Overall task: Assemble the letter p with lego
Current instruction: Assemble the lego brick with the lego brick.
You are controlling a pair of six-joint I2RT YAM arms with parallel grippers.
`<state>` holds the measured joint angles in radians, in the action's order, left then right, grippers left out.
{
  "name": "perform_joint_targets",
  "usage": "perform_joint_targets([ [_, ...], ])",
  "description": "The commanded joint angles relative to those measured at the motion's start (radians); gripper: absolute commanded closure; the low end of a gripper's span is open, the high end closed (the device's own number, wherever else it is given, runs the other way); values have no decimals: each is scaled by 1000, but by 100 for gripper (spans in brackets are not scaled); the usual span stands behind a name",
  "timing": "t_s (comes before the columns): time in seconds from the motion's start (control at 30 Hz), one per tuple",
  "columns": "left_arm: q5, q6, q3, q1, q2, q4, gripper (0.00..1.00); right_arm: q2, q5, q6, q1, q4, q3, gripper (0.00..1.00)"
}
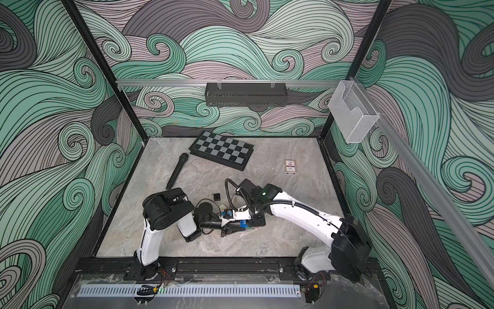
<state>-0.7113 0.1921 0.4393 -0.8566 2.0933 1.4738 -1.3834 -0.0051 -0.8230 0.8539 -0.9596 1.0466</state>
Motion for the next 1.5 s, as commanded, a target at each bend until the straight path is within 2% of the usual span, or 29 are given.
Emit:
perform_joint_targets([
  [0.0, 81, 13, 19, -13, 45, -228, 100, -73, -13, 13, 40, 13, -8, 100],
  [0.33, 76, 14, 24, -13, 47, -234, 100, -99, 6, 51, 69, 7, 21, 100],
  [0.57, 75, 14, 29, -13, 52, -234, 100, 21, -7, 76, 70, 58, -3, 100],
  [0.8, 72, 12, 32, -13, 59, -230, 100, 143, -101, 117, 32, 126, -70, 100],
  [1.47, 72, 13, 35, -11, 64, -236, 100, 188, -75, 124, -53, 158, -158, 100],
])
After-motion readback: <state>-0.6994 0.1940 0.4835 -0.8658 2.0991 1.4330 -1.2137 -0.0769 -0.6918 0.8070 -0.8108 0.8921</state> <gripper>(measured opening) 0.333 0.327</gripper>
